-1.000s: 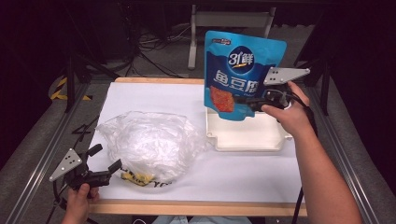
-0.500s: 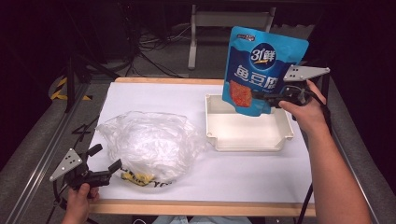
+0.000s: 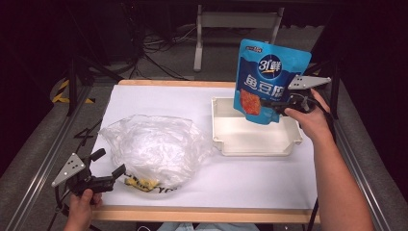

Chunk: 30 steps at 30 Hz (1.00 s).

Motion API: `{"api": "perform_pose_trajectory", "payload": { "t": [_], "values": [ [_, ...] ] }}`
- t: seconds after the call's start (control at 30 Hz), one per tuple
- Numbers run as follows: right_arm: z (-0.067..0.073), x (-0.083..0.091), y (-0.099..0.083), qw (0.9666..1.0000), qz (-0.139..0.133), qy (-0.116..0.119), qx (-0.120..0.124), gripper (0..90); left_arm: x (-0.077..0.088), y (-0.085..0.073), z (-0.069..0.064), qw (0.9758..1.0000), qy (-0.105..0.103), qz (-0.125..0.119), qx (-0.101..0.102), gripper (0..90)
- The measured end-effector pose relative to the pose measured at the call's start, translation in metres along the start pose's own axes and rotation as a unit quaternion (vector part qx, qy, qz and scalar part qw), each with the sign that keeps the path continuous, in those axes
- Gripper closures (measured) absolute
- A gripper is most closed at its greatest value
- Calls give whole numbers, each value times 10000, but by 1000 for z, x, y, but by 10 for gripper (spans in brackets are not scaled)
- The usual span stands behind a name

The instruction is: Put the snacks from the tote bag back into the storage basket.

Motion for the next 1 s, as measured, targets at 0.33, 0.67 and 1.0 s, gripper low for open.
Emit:
{"api": "perform_pose_trajectory", "payload": {
  "t": [0.33,0.67,1.0],
  "values": [
    [1,-21,-16,9998,195,29,-45,527,0,0,0,10000,1,26,-11,4],
    [3,-41,-34,9989,470,70,-39,525,0,0,0,10000,0,18,-10,5],
    [8,-56,-45,9976,685,80,3,523,0,0,0,10000,1,18,-13,4]
  ]
}}
Point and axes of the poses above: each handheld gripper's, and its own axes: x roughly backward along the jaws, y roughly out of its top, z roughly to its left, the point moved 10 cm from there along -x, roughly forward along the jaws, and after that the axes turned 15 degrees about z, right-handed, at the moved point
